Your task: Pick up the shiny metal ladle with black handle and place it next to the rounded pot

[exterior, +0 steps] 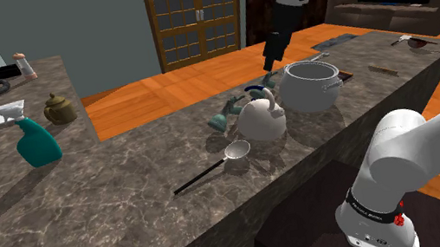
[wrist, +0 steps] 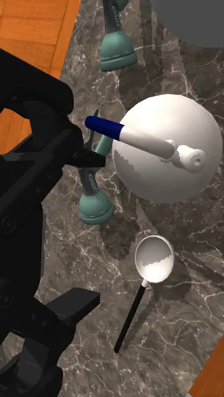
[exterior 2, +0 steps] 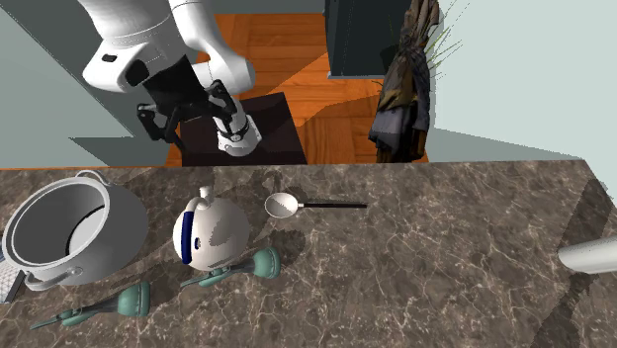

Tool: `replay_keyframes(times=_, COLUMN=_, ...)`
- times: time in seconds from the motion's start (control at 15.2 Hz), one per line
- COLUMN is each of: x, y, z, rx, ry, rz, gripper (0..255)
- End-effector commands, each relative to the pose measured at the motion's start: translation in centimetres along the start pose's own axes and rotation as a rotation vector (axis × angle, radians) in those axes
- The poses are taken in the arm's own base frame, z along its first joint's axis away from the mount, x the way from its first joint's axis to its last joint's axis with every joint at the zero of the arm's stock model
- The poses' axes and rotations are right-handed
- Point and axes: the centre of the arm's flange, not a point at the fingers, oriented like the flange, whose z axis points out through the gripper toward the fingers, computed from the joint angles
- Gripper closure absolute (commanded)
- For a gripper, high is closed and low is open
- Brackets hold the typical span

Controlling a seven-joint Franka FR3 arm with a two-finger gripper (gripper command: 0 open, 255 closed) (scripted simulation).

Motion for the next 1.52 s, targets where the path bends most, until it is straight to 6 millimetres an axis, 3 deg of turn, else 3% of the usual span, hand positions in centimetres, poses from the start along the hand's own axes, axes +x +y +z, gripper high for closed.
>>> replay_keyframes(times=0.0, x=0.0, y=0.0, z=0.0, rx=0.000, ry=0.000, rz=0.000, gripper=0)
replay_keyframes(times=0.4, x=4.2, y=-2.0, z=6.5, rx=0.050, ry=-0.029, rz=-0.253, gripper=0)
replay_keyframes(times=0.79, x=7.5, y=-5.2, z=13.0, rx=0.101, ry=-0.058, rz=-0.505, gripper=0)
replay_keyframes(times=1.45, x=10.4, y=-12.8, z=23.5, rx=0.185, ry=-0.106, rz=-0.926, gripper=0)
